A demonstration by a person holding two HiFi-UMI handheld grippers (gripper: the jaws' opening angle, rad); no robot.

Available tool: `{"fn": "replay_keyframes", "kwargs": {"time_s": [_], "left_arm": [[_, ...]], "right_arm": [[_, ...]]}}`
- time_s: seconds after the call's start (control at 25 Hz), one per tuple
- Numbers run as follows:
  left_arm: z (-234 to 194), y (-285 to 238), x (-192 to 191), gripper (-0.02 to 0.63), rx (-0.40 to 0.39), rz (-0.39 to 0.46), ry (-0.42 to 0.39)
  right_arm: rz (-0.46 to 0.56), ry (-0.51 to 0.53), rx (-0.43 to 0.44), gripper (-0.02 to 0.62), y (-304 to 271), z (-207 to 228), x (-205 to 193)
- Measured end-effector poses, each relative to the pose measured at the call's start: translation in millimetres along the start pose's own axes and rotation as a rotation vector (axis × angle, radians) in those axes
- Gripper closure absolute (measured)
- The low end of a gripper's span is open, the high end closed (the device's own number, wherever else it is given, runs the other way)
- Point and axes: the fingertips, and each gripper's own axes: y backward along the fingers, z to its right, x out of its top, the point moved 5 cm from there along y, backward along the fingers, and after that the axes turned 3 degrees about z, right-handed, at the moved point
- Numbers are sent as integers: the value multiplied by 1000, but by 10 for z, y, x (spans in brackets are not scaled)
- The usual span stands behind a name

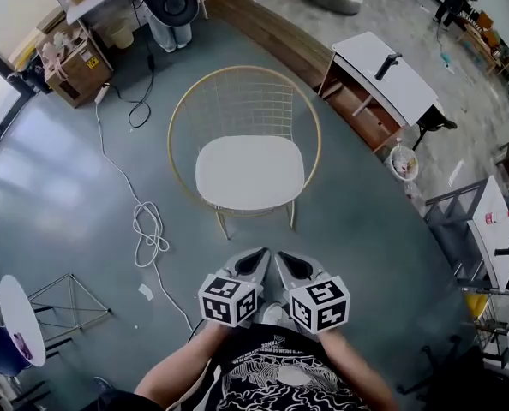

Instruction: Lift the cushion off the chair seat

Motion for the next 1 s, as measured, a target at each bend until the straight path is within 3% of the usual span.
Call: {"fn": "replay_keyframes", "kwargs": {"time_s": [0.16,0.32,0.64,0.76,1.0], "left_arm": [[-471,-117,142,604,-53,-3,86],[-785,-357,193,604,-106,17,234],[-1320,-665,-2,604,-193,66,457],[-1524,-739,-114,604,-189,96,540],[-1891,-919,-368,603,-159,108,624]], "right_arm": [[-37,16,-6,598,-453,-47,205],[-71,35,-12,598,-730,64,351],[-140,81,-30,598,-1231,181,409],[-155,76,-28,598,-1367,219,391],[-170,71,-32,598,-1555,289,332]]}}
